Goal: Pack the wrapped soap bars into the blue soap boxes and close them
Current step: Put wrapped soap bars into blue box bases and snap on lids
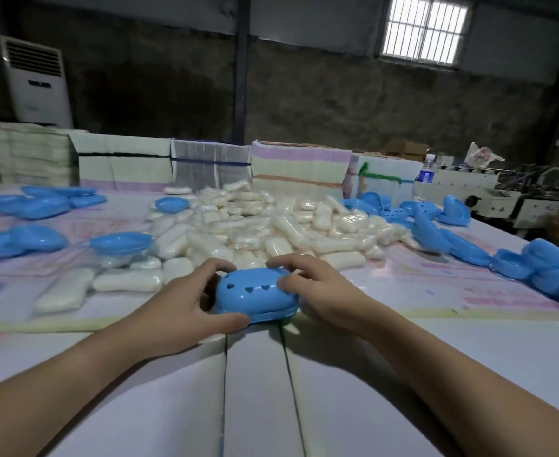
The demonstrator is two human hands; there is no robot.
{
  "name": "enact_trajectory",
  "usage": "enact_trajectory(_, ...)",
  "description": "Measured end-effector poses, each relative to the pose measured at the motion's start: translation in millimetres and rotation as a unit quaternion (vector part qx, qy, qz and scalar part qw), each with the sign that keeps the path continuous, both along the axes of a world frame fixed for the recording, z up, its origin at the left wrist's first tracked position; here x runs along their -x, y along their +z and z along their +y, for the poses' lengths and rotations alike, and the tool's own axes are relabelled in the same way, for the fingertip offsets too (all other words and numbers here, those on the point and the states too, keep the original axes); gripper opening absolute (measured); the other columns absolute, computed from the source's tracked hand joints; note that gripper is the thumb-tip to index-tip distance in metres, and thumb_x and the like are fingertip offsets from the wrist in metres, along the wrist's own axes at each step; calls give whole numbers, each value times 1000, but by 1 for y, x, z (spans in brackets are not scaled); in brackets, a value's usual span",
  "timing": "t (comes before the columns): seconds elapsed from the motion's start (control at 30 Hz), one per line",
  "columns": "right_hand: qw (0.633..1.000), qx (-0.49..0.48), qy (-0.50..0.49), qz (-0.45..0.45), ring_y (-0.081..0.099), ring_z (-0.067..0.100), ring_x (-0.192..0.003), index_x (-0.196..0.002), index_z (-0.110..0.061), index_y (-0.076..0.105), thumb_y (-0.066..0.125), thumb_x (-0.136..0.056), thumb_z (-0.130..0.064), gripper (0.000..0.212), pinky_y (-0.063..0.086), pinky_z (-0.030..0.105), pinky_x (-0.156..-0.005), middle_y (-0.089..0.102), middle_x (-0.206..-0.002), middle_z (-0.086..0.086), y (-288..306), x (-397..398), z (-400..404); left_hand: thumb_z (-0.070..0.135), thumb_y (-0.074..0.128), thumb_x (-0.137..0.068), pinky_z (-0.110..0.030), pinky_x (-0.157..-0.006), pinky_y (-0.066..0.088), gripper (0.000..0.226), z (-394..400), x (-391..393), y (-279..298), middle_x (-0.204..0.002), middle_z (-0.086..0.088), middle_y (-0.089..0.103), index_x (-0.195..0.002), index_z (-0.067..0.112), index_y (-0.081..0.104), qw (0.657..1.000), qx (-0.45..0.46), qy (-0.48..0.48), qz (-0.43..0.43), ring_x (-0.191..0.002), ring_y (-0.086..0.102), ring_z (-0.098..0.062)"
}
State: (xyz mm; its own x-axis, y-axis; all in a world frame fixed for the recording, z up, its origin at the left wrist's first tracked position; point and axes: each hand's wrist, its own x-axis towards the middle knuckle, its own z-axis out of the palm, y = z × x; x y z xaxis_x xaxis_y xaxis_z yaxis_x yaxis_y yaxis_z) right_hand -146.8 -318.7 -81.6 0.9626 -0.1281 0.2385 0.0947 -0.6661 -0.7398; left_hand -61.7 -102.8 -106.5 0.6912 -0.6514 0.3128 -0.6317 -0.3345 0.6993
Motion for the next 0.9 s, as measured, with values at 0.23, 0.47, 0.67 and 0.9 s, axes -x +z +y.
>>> enact_trajectory(0.23,994,80,72,14,54,-5,-104,-128,-44,55,70,-74,-47,56,47,19,-86,54,-122,-25,-1,5,-10,63,74,-51,-17,-81,51,64,1,-1,2,-104,33,64,-110,47,57,1000,-1,1,12,-96,64,6)
enact_trajectory(0.47,984,165,73,-12,50,-8,-102,-124,-40,55,74,-80,-45,49,38,6,-71,58,-117,-21,2,6,-10,60,78,-52,-16,-83,51,66,3,-3,4,-103,26,69,-114,45,59,1000,-18,-6,3,-98,63,7)
enact_trajectory(0.67,962,259,85,-8,45,1,-110,-141,-42,37,70,-83,-49,67,35,15,-89,47,-132,-14,-5,8,-3,64,81,-60,-18,-81,51,58,7,-4,6,-101,23,69,-110,46,60,997,-56,5,-53,-96,63,5)
enact_trajectory(0.9,949,310,61,-21,44,2,-102,-141,-47,32,58,-84,-64,65,38,25,-87,49,-124,-14,-7,5,1,91,60,-49,-37,-83,54,79,13,-2,12,-103,23,65,-117,51,48,977,-154,26,-147,-96,60,-1)
